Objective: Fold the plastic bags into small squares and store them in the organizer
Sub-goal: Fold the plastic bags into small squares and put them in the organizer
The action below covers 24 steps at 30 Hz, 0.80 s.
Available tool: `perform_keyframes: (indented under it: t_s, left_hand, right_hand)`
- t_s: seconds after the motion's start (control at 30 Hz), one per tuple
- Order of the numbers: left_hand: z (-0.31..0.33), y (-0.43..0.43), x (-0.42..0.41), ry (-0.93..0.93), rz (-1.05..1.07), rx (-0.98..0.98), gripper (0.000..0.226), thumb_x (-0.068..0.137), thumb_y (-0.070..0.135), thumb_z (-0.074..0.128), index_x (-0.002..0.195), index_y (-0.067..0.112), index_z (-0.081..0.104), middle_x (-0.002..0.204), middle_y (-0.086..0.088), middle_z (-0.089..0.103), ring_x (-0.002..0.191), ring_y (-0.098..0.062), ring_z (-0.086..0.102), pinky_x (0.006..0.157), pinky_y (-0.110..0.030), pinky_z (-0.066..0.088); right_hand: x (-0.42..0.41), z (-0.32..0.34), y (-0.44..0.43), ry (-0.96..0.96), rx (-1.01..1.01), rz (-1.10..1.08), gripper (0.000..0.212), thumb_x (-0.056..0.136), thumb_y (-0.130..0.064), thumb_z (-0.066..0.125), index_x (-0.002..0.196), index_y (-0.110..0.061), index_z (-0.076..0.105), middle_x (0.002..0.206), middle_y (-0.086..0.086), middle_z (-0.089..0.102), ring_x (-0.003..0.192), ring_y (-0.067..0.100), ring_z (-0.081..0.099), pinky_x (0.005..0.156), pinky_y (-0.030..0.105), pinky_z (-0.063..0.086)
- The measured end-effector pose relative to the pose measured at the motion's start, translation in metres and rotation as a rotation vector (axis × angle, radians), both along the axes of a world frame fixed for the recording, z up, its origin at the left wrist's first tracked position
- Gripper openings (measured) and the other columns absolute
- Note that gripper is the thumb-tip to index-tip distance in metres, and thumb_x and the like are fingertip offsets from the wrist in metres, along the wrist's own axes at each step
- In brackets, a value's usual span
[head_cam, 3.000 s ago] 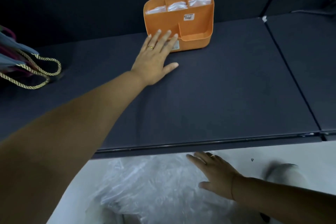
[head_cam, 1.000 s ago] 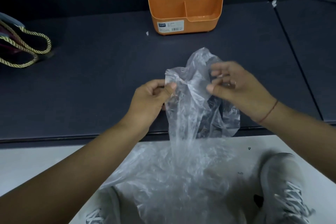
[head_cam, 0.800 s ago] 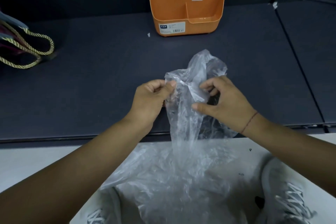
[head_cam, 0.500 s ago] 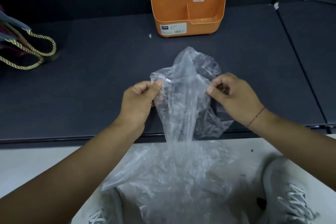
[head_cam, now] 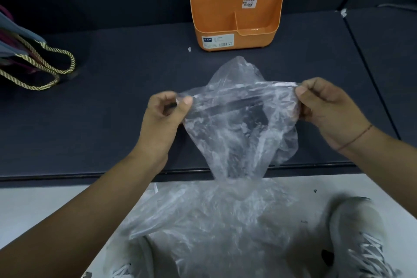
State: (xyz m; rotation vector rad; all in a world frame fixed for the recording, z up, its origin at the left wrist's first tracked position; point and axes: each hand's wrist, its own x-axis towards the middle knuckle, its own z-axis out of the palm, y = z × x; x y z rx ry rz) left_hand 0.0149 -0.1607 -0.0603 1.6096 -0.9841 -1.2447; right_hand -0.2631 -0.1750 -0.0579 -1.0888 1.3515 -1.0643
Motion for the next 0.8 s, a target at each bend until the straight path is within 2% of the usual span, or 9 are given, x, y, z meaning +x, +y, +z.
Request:
perform_keyframes:
  t_s: [0.07,0.13,0.27,0.37,0.47,0.53,0.67,0.73,0.8]
  left_hand:
    - [0.001,-0.003,-0.002,0.035,-0.112,0.017,0.074,0.067,0.044,0.072,0.135,0.034,0.044,0.123,0.008,0.061,0.112,-0.005,0.061,0.096,-0.025,0.05]
    - [0.001,-0.004,-0.006,0.067,-0.221,-0.007,0.084,0.07,0.035,0.073,0.145,0.033,0.037,0.114,0.006,0.069,0.104,-0.003,0.065,0.084,-0.013,0.049]
    - [0.002,-0.002,-0.008,-0.001,-0.34,-0.08,0.068,0.069,0.03,0.076,0.133,0.03,0.055,0.095,0.005,0.068,0.082,-0.007,0.058,0.075,-0.013,0.048]
    - [0.004,0.002,-0.007,-0.27,-0.453,-0.174,0.067,0.076,0.056,0.074,0.136,0.042,0.047,0.122,0.012,0.053,0.104,0.003,0.053,0.09,-0.01,0.041]
    - [0.017,0.003,-0.018,-0.363,-0.532,-0.265,0.05,0.081,0.065,0.054,0.127,0.046,0.051,0.129,0.02,0.049,0.125,0.002,0.044,0.104,-0.011,0.033]
    - [0.024,0.001,-0.033,-0.331,-0.557,-0.29,0.041,0.085,0.059,0.058,0.12,0.037,0.062,0.121,0.018,0.058,0.117,0.001,0.052,0.098,-0.012,0.038]
    - [0.033,-0.001,-0.058,-0.175,-0.516,-0.268,0.01,0.088,0.028,0.07,0.092,0.019,0.071,0.087,0.008,0.068,0.076,0.004,0.057,0.071,-0.008,0.042]
    - [0.034,-0.002,-0.058,-0.098,-0.453,-0.264,0.009,0.089,0.02,0.071,0.082,0.015,0.07,0.075,0.006,0.064,0.067,0.0,0.055,0.065,-0.013,0.044]
    - [0.034,-0.004,-0.053,-0.032,-0.358,-0.222,0.012,0.09,0.02,0.07,0.081,0.011,0.07,0.074,0.003,0.066,0.068,-0.005,0.058,0.064,-0.02,0.048]
  right_hand:
    - [0.0,0.0,0.001,0.003,0.009,0.015,0.02,0.1,-0.011,0.047,0.08,-0.013,0.05,0.054,-0.005,0.059,0.048,0.008,0.051,0.053,0.021,0.048]
    - [-0.001,-0.001,0.001,-0.003,0.035,0.01,0.02,0.099,-0.014,0.048,0.079,-0.014,0.052,0.053,-0.006,0.056,0.049,0.009,0.048,0.053,0.022,0.046]
    - [-0.004,0.0,-0.002,-0.068,0.095,-0.089,0.021,0.097,-0.018,0.054,0.077,-0.016,0.058,0.058,-0.005,0.055,0.056,0.011,0.046,0.053,0.02,0.046]
    - [-0.003,0.005,-0.003,-0.043,0.078,-0.111,0.019,0.095,-0.019,0.057,0.077,-0.016,0.06,0.054,-0.006,0.054,0.051,0.008,0.045,0.049,0.017,0.043]
    - [0.009,0.013,0.0,0.029,-0.005,-0.017,0.017,0.094,-0.019,0.059,0.077,-0.014,0.058,0.047,-0.007,0.05,0.044,0.004,0.041,0.045,0.015,0.037]
    - [0.022,0.022,0.001,0.054,-0.059,0.062,0.017,0.092,-0.018,0.06,0.076,-0.013,0.057,0.045,-0.008,0.049,0.043,0.003,0.039,0.045,0.014,0.036]
    - [0.041,0.035,-0.001,0.039,-0.125,0.174,0.022,0.082,-0.031,0.064,0.075,-0.011,0.058,0.048,-0.007,0.049,0.045,0.004,0.04,0.048,0.014,0.037]
    - [0.043,0.035,-0.004,0.043,-0.16,0.232,0.029,0.086,-0.04,0.067,0.076,-0.014,0.06,0.059,-0.001,0.053,0.056,0.009,0.047,0.057,0.017,0.042]
    - [0.04,0.032,-0.005,0.054,-0.113,0.351,0.035,0.084,-0.048,0.063,0.095,-0.015,0.062,0.085,0.002,0.063,0.077,0.011,0.059,0.075,0.021,0.049]
